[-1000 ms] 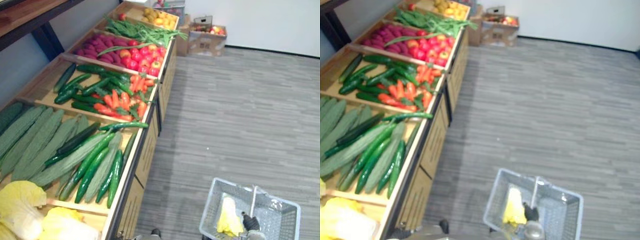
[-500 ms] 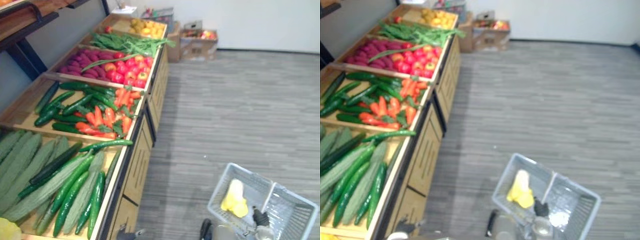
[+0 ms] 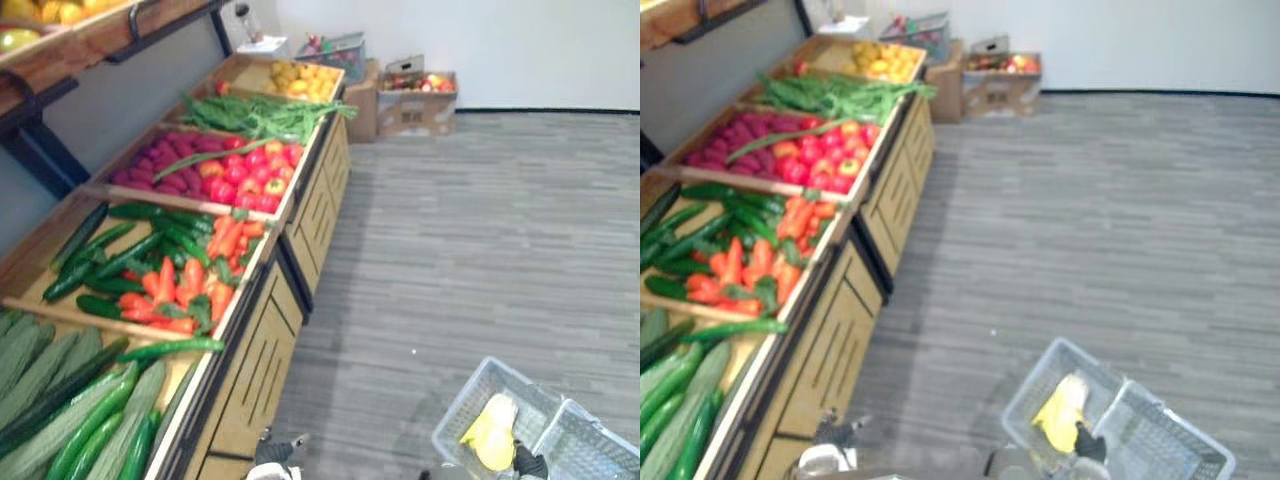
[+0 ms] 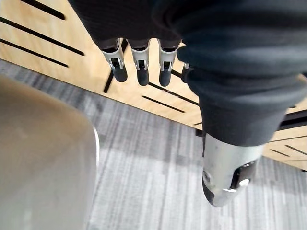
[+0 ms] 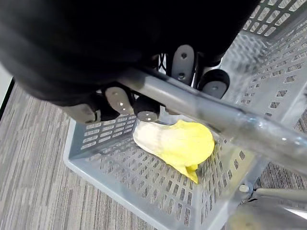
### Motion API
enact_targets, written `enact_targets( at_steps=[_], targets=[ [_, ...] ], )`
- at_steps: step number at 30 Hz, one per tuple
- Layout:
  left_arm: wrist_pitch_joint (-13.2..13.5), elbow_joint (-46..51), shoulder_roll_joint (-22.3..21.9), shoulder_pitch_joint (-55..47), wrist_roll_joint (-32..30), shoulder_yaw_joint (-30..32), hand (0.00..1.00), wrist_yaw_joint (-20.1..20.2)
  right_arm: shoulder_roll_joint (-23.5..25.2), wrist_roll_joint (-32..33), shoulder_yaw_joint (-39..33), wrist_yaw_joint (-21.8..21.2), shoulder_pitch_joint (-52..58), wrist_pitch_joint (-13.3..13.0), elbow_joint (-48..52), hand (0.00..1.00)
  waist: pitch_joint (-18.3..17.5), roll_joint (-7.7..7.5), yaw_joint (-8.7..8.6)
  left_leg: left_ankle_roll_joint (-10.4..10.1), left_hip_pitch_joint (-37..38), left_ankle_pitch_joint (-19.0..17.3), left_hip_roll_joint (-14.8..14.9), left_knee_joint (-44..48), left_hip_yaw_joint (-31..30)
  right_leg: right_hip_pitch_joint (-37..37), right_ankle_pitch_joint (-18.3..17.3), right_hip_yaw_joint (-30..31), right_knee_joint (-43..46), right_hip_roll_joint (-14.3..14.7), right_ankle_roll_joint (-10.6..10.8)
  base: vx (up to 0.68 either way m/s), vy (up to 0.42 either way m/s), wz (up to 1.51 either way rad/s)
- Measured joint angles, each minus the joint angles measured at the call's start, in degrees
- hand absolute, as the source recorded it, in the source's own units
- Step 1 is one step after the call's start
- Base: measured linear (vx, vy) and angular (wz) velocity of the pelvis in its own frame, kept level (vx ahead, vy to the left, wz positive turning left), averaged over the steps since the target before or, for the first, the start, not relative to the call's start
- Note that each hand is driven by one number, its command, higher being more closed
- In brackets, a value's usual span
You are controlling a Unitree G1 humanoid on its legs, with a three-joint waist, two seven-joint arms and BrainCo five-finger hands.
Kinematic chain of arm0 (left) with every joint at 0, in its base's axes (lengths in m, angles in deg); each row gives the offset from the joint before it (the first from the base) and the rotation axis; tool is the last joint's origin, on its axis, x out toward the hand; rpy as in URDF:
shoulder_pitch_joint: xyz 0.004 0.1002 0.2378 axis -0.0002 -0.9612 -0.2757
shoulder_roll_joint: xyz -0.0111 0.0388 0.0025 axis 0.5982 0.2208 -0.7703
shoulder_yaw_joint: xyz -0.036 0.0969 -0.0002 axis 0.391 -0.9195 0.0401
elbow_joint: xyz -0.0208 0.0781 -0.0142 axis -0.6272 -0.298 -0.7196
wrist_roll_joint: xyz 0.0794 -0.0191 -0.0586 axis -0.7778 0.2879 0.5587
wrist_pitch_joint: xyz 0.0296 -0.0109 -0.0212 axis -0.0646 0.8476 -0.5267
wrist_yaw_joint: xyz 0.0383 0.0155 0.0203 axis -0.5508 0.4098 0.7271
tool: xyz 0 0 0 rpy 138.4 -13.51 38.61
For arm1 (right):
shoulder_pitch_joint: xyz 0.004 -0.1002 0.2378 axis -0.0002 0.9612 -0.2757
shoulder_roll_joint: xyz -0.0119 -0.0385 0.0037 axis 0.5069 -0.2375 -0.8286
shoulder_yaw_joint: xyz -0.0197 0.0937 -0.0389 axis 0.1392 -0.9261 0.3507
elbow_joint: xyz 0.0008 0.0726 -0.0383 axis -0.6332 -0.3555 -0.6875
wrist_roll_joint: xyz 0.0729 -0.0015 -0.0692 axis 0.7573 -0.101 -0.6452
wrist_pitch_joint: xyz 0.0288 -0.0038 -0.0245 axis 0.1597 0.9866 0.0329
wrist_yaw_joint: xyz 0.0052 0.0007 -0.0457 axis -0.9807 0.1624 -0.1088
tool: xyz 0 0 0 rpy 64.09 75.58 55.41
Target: Pick vegetable in the basket
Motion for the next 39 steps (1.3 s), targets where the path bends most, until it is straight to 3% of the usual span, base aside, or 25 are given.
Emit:
enact_targets(
  at_steps=[2, 4, 5, 6, 7, 8, 10, 12, 13, 14, 16, 18, 21, 22, 24, 26, 28, 29, 30, 31, 32, 33, 34, 38, 39],
  targets=[
    [0.6, 1.3, 0.1, 0.0, 0.0, 0.0, 0.0, 0.0, 0.3, 0.0, 0.7, 0.1, 0.6, 0.6, 0.0, 1.0, 0.3, -0.84, 0.77, 1.9, -4.8, -4.3, -2.1, 1.2, 2.7, 4.6, 0.9, 0.2, -5.2, 0.1, 0.9, 0.36, 0.073, -0.11],
    [1.0, 2.9, 0.1, 0.6, 0.2, 0.0, 0.0, -0.1, 0.3, -0.1, 1.9, 0.1, 0.1, 1.3, 0.0, 1.0, 0.9, -1.62, 1.58, 4.2, -9.7, -9.9, -5.1, -6.2, 7.9, 9.4, 1.6, 0.7, -9.1, -0.9, 2.0, 0.4, 0.183, -0.2],
    [1.1, 3.1, 0.1, 0.6, 0.2, 0.0, 0.0, -0.1, 0.3, -0.3, 2.2, 0.0, 0.0, 1.3, 0.0, 1.0, 1.0, -1.8, 1.7, 5.1, -10.1, -10.4, -5.8, -10.4, 9.5, 10.6, 1.7, 0.7, -9.8, -1.3, 2.2, 0.4, 0.239, -0.27],
    [1.1, 3.3, 0.0, 0.6, 0.0, -0.2, 0.0, -0.2, 0.4, -0.6, 2.2, 0.0, 0.0, 1.3, 0.2, 1.0, 1.0, -1.89, 1.96, 6.7, -9.4, -8.9, -7.2, -22.6, 12.6, 12.6, 1.8, 0.8, -10.4, -2.2, 2.4, 0.34, 0.211, -0.25],
    [1.0, 3.1, -0.4, 0.4, -0.1, -0.3, 0.0, -0.3, 0.1, -0.6, 2.4, 0.0, 0.5, 1.3, 0.7, 1.0, 0.7, -0.95, 2.2, 8.5, -8.0, -2.9, -7.7, -34.3, 14.5, 13.5, 2.1, 1.0, -10.9, -1.6, 3.1, 0.42, 0.288, -0.24],
    [1.0, 3.0, 0.1, 0.8, 0.1, 0.1, 0.0, -0.4, 1.0, -0.6, 2.8, 0.1, 0.6, 1.5, 0.7, 1.0, 0.1, -2.86, 2.74, 11.4, -6.6, -2.1, -9.5, -36.8, 16.5, 14.7, 1.9, 2.6, -11.6, -3.6, 4.4, 0.42, 0.261, -0.09],
    [0.8, 2.7, 1.2, 0.8, -0.1, 0.6, 0.0, -0.7, 1.9, -0.6, 4.3, -0.2, 0.4, 1.0, 1.7, 1.0, -0.8, -5.3, 2.66, 12.1, -6.5, -3.4, -11.4, -38.5, 17.3, 14.2, 6.0, 4.8, -13.0, -4.8, 4.3, 0.49, 0.301, -0.04],
    [0.6, 2.8, 1.2, 1.2, -0.2, 0.4, 0.0, -1.0, 2.0, -0.7, 4.1, -0.7, -0.3, 0.9, 2.1, 1.0, -0.7, -6.05, 3.77, 13.2, -4.5, -5.3, -12.1, -38.9, 18.6, 13.2, 9.7, 7.5, -10.2, -6.1, 6.0, 0.38, 0.265, -0.2],
    [0.3, 2.4, 1.5, 1.4, -0.3, 0.2, 0.0, -1.0, 2.0, -0.7, 4.1, -1.1, -0.3, 0.9, 2.4, 1.0, -0.8, -6.67, 3.86, 13.3, -1.5, -7.0, -13.4, -40.5, 19.4, 11.1, 10.9, 9.6, -3.1, -7.9, 6.9, 0.35, 0.257, -0.28],
    [0.0, 2.0, 2.4, 1.4, -0.4, -1.1, 0.0, -1.1, 1.3, -0.7, 3.8, -1.1, -0.9, 0.0, 2.6, 1.0, -0.6, -6.78, 4.04, 13.1, 2.0, -8.9, -14.5, -41.7, 20.0, 5.6, 14.9, 12.8, 10.4, -9.9, 9.3, 0.33, 0.243, -0.24],
    [-0.7, 0.7, 3.9, 1.1, -1.5, -5.4, 0.0, -0.5, 0.9, -0.7, 3.3, -1.1, -1.1, -1.6, 4.2, 1.0, -0.2, -6.03, 3.07, 13.3, 6.9, -10.9, -15.3, -42.3, 19.0, -3.3, 22.5, 16.7, 32.2, -10.1, 10.1, 0.33, 0.177, 0.16],
    [-0.8, 0.2, 4.4, 0.6, -1.4, -7.6, 0.0, -0.4, 0.9, -0.6, 3.2, -1.1, -0.7, -2.3, 4.2, 1.0, -0.2, -6.02, 1.9, 13.6, 11.8, -11.4, -15.3, -43.8, 16.2, -8.6, 20.8, 15.3, 43.4, -8.4, 8.8, 0.37, 0.08, 0.78],
    [-0.8, -0.2, 3.9, 0.7, -1.2, -8.1, 0.0, 0.1, 0.9, -0.6, -0.3, -0.9, -0.1, -2.7, 4.1, 1.0, -0.2, -5.84, 0.99, 13.3, 16.2, -11.1, -15.3, -47.0, 9.1, -13.7, 13.2, 10.4, 36.0, -8.7, 7.2, 0.41, -0.067, 1.32],
    [-0.8, -0.1, 3.8, 1.0, -1.2, -8.1, 0.0, 0.2, 0.8, -0.7, -0.8, -0.9, 0.5, -2.5, 4.0, 1.0, -0.2, -5.84, 1.0, 13.1, 17.3, -11.1, -15.1, -47.8, 6.4, -13.7, 11.6, 9.4, 27.3, -9.4, 6.8, 0.31, -0.144, 1.07],
    [-0.7, 0.1, 3.1, 1.1, -1.2, -7.4, 0.0, -0.3, 0.9, -0.6, -1.8, -0.8, 0.8, -2.5, 4.0, 1.0, -0.4, -5.43, 1.21, 11.5, 17.2, -12.1, -14.0, -47.6, 2.1, -12.6, 11.6, 10.9, 11.7, -9.3, 6.2, 0.34, -0.245, 1.29],
    [-0.7, 1.0, 2.5, 1.0, -1.2, -6.3, 0.0, -0.8, 1.3, -0.6, -3.0, -0.7, 0.7, -1.9, 2.8, 1.0, -0.6, -5.34, 1.89, 8.3, 16.0, -14.9, -12.8, -46.2, -4.0, -11.4, 12.2, 19.0, -2.5, -8.8, 6.7, 0.34, -0.441, 1.52],
    [-0.6, 2.1, 2.4, 0.4, -1.2, -5.4, 0.0, -1.5, 1.5, -0.4, -3.1, -0.4, 1.2, -1.7, 1.8, 1.0, -1.8, -5.79, 2.36, 5.0, 13.2, -18.1, -11.4, -42.9, -9.3, -11.3, 13.2, 23.2, -4.8, -8.6, 8.5, 0.35, -0.587, 1.41],
    [-0.9, 1.9, 1.6, -0.2, -1.1, -3.7, 0.0, -1.8, 1.1, -0.4, -3.1, -0.3, 0.7, -1.1, 1.0, 1.0, -2.5, -4.17, 2.72, 2.9, 12.7, -19.0, -8.6, -42.6, -12.5, -11.5, 11.1, 19.5, -1.2, -7.3, 12.5, 0.32, -0.579, 1.14],
    [-0.9, 2.1, 0.9, -1.1, -1.1, -3.1, 0.0, -1.9, 0.4, -0.3, -3.2, 0.0, 0.7, -0.8, 0.8, 1.0, -3.3, -3.06, 2.69, 2.7, 11.9, -17.9, -7.0, -42.8, -14.0, -11.6, 9.5, 16.9, 0.4, -6.4, 11.2, 0.31, -0.563, 1.68],
    [-0.6, 3.2, -0.2, -1.7, -1.1, -1.9, 0.0, -2.1, -0.5, -0.3, -3.4, 0.2, 0.5, -0.7, -0.2, 1.0, -3.7, -2.91, 3.01, 3.1, 9.5, -12.7, -5.9, -43.4, -15.3, -11.9, 5.7, 11.8, 4.7, -7.2, 9.1, 0.2, -0.43, 1.61],
    [-0.6, 3.3, -0.6, -1.7, -1.0, -1.9, 0.0, -2.3, -1.0, -0.3, -3.7, 0.2, 0.4, -0.5, -0.5, 1.0, -3.8, -2.67, 2.95, 3.7, 8.2, -10.3, -5.4, -43.6, -15.0, -11.1, 5.2, 8.6, 5.5, -7.8, 8.2, 0.23, -0.543, 2.28],
    [-0.5, 3.3, -1.4, -1.6, 0.1, -1.8, 0.0, -2.4, -1.6, -0.4, -4.3, 0.2, 0.8, 0.4, -0.6, 1.0, -4.2, -1.89, 2.03, 5.7, 5.6, -5.5, -4.3, -43.8, -13.0, -8.3, 4.8, 2.2, 4.2, -8.4, 7.6, 0.17, -0.512, 2.51],
    [-0.3, 3.0, -1.3, -1.4, 1.0, -1.5, 0.0, -2.4, -1.9, -0.5, -4.6, 0.2, 1.4, 1.0, -1.2, 1.0, -4.2, -1.85, 1.45, 5.7, 3.2, -2.8, -2.6, -43.1, -5.5, -4.2, 4.4, -4.0, 1.9, -8.7, 6.7, 0.16, -0.568, 2.73],
    [-0.3, 1.2, 0.2, -1.8, 1.1, -2.1, 0.0, -2.4, -2.4, -0.6, -5.0, -0.6, 0.7, 1.5, -2.9, 1.0, -4.2, -2.1, 1.52, 5.9, 4.0, -2.7, 0.0, -42.8, 27.1, 3.3, 4.5, -15.3, -6.0, -6.7, 3.9, 0.04, -0.333, 1.51],
    [-0.4, 0.8, 0.5, -1.8, 1.1, -2.3, 0.0, -2.3, -2.8, -0.6, -4.9, -0.7, 0.4, 1.4, -3.1, 1.0, -4.2, -2.06, 1.53, 5.8, 4.5, -2.5, -0.8, -43.9, 29.0, 3.5, 4.8, -16.1, -7.0, -6.1, 3.5, 0.03, -0.157, 1.04]
  ],
)
